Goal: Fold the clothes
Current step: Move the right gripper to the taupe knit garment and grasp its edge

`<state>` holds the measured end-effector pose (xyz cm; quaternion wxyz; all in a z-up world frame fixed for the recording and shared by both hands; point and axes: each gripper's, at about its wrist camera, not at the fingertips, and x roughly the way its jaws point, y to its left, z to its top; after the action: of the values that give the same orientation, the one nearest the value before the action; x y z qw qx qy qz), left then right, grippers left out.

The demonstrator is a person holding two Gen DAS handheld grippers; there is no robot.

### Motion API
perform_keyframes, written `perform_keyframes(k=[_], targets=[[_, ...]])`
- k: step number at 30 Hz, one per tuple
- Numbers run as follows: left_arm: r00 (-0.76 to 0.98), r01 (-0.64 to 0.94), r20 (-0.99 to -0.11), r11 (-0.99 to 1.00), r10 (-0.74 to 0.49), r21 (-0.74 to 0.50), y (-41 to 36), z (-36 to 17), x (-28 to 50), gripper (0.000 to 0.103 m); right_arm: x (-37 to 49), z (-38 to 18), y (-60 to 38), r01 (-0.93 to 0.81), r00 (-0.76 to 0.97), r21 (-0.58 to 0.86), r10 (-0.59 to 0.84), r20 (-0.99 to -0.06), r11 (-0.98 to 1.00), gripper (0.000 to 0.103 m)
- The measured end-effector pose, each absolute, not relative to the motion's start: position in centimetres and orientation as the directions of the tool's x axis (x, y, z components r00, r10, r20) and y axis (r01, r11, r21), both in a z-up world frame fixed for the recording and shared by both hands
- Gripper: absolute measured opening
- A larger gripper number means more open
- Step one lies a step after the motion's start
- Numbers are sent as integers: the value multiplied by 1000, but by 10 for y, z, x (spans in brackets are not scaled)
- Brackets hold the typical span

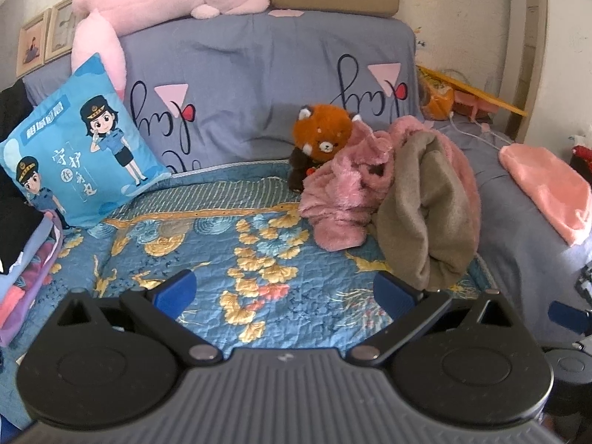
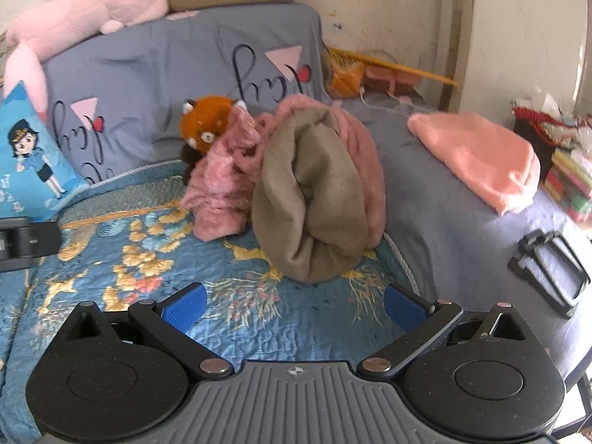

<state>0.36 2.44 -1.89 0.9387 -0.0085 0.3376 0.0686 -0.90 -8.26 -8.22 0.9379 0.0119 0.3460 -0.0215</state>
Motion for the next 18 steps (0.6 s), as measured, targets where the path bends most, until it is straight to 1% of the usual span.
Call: perform_keyframes(k=[5, 8, 12, 13, 16, 17, 18], targets=[[741, -140, -658, 989, 130, 38, 31, -38, 20, 103, 25, -120, -87, 49, 757, -24, -53, -651, 999, 103], [734, -139, -668, 990, 126, 34, 35, -52, 31, 103, 54, -147, -85, 25, 777, -64, -59, -627, 998, 102], [721, -133, -683, 991, 117, 29, 40, -71, 46, 103, 96, -179, -85, 69, 795, -86, -107, -598, 994, 98], [718, -132, -687, 991, 113, 25, 41, -76, 49, 103, 105, -186, -85, 70, 796, -79, -104, -596, 994, 97], [707, -131, -700, 991, 101, 11, 44, -88, 59, 103, 130, -204, -85, 43, 803, -64, -72, -592, 997, 85], [705, -133, -702, 991, 101, 9, 45, -91, 61, 103, 137, -210, -83, 35, 803, -75, -73, -591, 997, 81], [704, -135, -703, 991, 102, 9, 46, -94, 63, 103, 145, -216, -81, 31, 803, -100, -84, -590, 994, 79]])
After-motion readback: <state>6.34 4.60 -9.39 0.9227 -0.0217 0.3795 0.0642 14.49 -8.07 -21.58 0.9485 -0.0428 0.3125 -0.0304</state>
